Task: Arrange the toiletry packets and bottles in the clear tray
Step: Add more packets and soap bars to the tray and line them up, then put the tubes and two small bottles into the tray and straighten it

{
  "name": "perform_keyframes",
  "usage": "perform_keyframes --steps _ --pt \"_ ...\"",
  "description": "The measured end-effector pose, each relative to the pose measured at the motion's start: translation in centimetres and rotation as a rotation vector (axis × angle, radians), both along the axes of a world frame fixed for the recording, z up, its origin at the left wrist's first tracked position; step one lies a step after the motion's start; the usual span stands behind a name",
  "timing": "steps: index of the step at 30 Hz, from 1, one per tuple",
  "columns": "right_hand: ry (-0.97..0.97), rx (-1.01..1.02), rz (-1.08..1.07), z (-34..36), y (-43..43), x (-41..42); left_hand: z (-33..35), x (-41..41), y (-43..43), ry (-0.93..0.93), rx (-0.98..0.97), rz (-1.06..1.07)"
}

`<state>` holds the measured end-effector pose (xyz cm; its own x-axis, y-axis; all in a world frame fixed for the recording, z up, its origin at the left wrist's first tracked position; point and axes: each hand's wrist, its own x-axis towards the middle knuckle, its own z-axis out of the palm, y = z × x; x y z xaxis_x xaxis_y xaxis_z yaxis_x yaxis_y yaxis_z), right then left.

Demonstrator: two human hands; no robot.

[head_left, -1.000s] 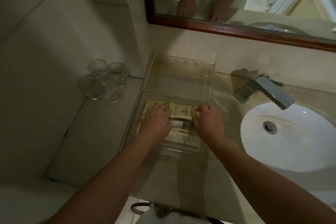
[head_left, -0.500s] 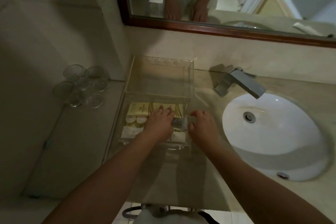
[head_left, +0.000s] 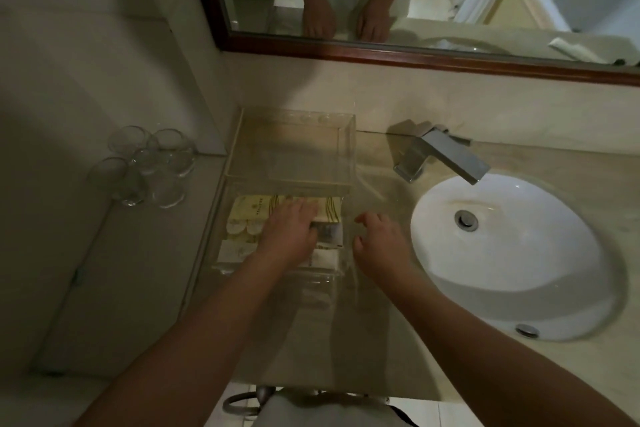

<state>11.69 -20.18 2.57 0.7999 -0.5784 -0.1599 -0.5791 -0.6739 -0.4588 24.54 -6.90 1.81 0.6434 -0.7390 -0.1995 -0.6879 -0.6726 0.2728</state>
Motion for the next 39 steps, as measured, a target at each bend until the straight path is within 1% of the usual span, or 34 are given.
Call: perform_keyframes --steps 3,6,10,14,16,19,24,32,35,39 --pt "-0.022 0.019 0.042 -0.1 0.6 0.6 -0.2 1.3 1.7 -0.007 0.023 0.116" --pt "-0.037 0.025 0.071 -0.4 1.4 1.0 -0.1 1.7 2.5 -0.015 0.037 0.14" --pt "-0.016 0.046 0.022 -0.1 0.7 0.1 1.4 0.0 -0.2 -0.004 -0.08 0.069" --pt "-0.037 -0.008 -0.095 1.0 -2.9 -3.3 2.5 -2.9 -5.5 0.066 -0.12 -0.064" --pt "-0.04 -0.04 -0.165 2.0 -5.9 -5.9 3.4 -5.2 -8.4 0.077 -0.148 -0.113" --pt "-0.063 -0.086 -0.272 3.7 -11.4 -10.6 5.0 -9.6 -12.9 0.138 -0.267 -0.176" --pt "-0.097 -0.13 -0.442 4.6 -20.4 -21.1 5.8 -18.9 -22.2 0.132 -0.303 -0.363" --pt "-0.068 -0.087 -0.583 2.7 -31.4 -37.5 5.0 -33.9 -34.8 0.249 -0.242 -0.4" --pt "-0.048 -0.042 -0.607 2.6 -33.7 -41.1 5.5 -37.2 -37.7 0.288 -0.229 -0.392" --pt "-0.047 -0.019 -0.672 2.0 -36.7 -44.2 5.3 -39.3 -41.6 0.304 -0.209 -0.393"
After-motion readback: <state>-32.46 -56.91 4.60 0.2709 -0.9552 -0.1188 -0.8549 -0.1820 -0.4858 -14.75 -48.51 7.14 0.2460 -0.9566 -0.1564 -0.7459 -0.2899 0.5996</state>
